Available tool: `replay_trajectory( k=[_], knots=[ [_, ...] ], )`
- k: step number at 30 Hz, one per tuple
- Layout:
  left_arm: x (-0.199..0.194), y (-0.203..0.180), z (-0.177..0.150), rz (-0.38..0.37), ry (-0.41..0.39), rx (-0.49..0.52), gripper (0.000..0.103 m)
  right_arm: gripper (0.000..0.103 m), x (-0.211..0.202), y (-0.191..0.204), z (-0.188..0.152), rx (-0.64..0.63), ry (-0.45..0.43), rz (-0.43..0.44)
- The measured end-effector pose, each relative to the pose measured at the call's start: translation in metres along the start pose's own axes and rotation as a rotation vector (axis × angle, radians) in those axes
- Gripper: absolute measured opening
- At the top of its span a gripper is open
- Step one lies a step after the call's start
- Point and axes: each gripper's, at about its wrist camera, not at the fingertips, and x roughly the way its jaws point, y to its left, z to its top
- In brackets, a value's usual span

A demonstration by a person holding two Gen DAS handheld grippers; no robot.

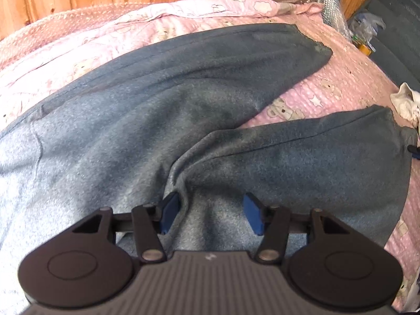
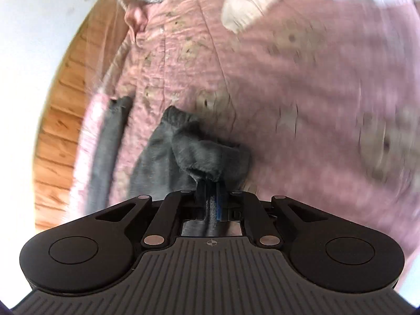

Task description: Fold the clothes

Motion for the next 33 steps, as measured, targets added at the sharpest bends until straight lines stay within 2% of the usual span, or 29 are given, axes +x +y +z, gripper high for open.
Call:
replay_trajectory(
  k=[3,5,7,9,10,11,12,13,15,16,17,19,21,23,24,25,27,29,31,33],
  knots=[
    [-0.002,-0.004,0.005,-0.024,-0.020,0.008,0.055,0.003,-0.019,0.007,0.019,-0.096,-0.056,-0.087],
    [0.001,-0.007,0.006,-0.041,-0.015,0.014,0.056,0.003,-0.019,0.003,0.031,-0.126,-0.046,-0.139],
    [0.012,-0.013,0.004,-0.032,0.017,0.042,0.056,0.003,-0.010,0.000,0.036,-0.180,-0.005,-0.190],
    [0.021,-0.020,-0.002,0.027,0.048,0.089,0.056,0.003,0.001,-0.005,0.037,-0.207,0.083,-0.190],
    [0.024,-0.022,-0.005,0.058,0.059,0.111,0.056,0.006,0.000,-0.004,0.039,-0.227,0.093,-0.195],
    [0.018,-0.022,-0.007,0.062,0.054,0.102,0.056,0.011,-0.002,-0.001,0.042,-0.252,0.094,-0.218],
    [0.013,-0.022,-0.009,0.066,0.048,0.093,0.055,0.031,-0.010,0.004,0.045,-0.275,0.061,-0.255],
    [0.007,-0.022,-0.011,0.070,0.043,0.084,0.055,0.046,-0.023,0.013,0.044,-0.314,0.003,-0.298],
    [-0.015,-0.016,-0.024,0.026,0.004,0.023,0.056,0.046,-0.040,0.039,0.037,-0.456,-0.099,-0.375],
    [-0.025,-0.012,-0.034,0.019,-0.005,-0.004,0.057,0.046,-0.041,0.053,0.031,-0.533,-0.109,-0.363],
    [-0.035,-0.009,-0.044,0.013,-0.014,-0.032,0.057,0.046,-0.036,0.065,0.025,-0.603,-0.080,-0.317],
    [-0.048,0.001,-0.066,0.024,0.003,-0.092,0.057,0.044,-0.010,0.085,0.010,-0.736,0.040,-0.233],
    [-0.056,0.018,-0.096,0.067,0.035,-0.188,0.057,0.044,0.021,0.093,0.001,-0.815,0.135,-0.198],
    [-0.065,0.037,-0.126,0.109,0.063,-0.287,0.057,0.042,0.048,0.085,0.002,-0.849,0.200,-0.240],
    [-0.069,0.045,-0.141,0.139,0.078,-0.325,0.057,0.040,0.052,0.077,0.008,-0.844,0.197,-0.261],
    [-0.072,0.052,-0.154,0.167,0.101,-0.356,0.057,0.033,0.056,0.069,0.015,-0.838,0.191,-0.283],
    [-0.086,0.063,-0.171,0.200,0.102,-0.393,0.057,0.025,0.053,0.063,0.035,-0.758,0.202,-0.335],
    [-0.103,0.077,-0.178,0.228,0.092,-0.436,0.057,0.031,0.050,0.071,0.048,-0.750,0.198,-0.362],
    [-0.123,0.097,-0.177,0.261,0.042,-0.479,0.057,0.056,0.051,0.092,0.058,-0.775,0.190,-0.331],
    [-0.142,0.121,-0.171,0.304,-0.022,-0.524,0.059,0.061,0.056,0.118,0.068,-0.813,0.183,-0.298]
  ],
)
